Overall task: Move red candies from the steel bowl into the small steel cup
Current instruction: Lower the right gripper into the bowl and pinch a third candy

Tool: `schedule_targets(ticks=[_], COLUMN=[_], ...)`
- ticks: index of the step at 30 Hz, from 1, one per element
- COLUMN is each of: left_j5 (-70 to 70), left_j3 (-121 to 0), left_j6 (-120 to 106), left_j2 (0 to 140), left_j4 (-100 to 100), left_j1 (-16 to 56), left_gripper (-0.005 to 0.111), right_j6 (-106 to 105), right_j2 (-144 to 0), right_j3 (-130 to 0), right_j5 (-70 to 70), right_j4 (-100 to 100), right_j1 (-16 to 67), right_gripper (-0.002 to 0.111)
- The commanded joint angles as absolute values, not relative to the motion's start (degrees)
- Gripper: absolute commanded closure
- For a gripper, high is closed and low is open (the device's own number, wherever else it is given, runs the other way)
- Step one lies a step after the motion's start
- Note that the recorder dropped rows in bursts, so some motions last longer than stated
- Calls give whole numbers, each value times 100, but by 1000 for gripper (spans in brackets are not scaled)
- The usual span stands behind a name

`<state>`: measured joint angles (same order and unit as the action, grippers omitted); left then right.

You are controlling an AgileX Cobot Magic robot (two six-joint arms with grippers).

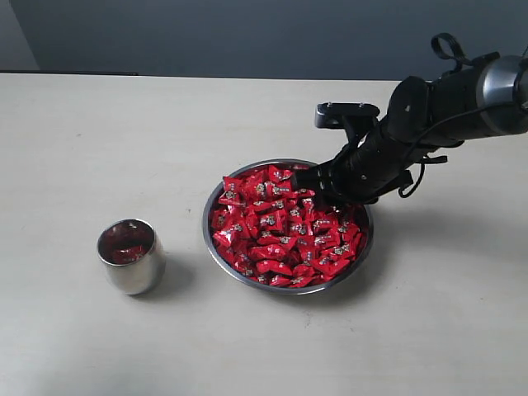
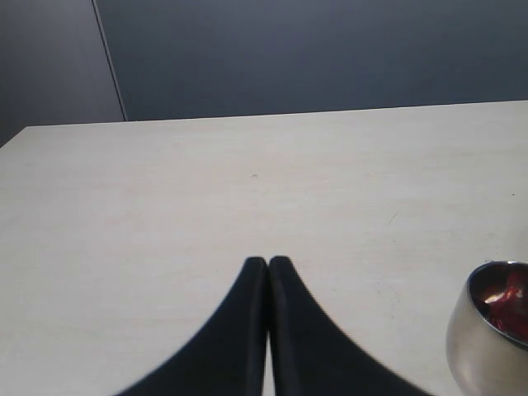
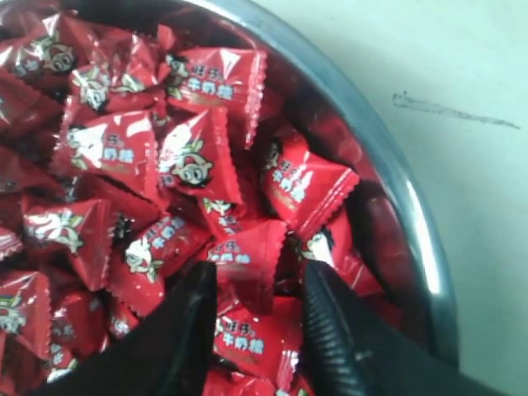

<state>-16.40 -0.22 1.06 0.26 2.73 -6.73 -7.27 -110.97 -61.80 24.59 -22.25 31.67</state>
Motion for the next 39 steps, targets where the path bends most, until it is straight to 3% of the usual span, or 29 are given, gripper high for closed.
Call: schedule_targets(ticks=[1, 39], left_j5=[-1631, -1631], left_j3=[0, 0], left_j6=[112, 112], left_j2=[0, 0], left_j4=[260, 260], left_j1=[-677, -677], left_gripper=[106, 106], right_j6=[-816, -1456], right_j2=[-11092, -11336], right_j3=[-6196, -6202], right_j5=[2466, 2396], right_j4=[-2375, -3184], right_j1=[3141, 3141], right_gripper=[73, 73])
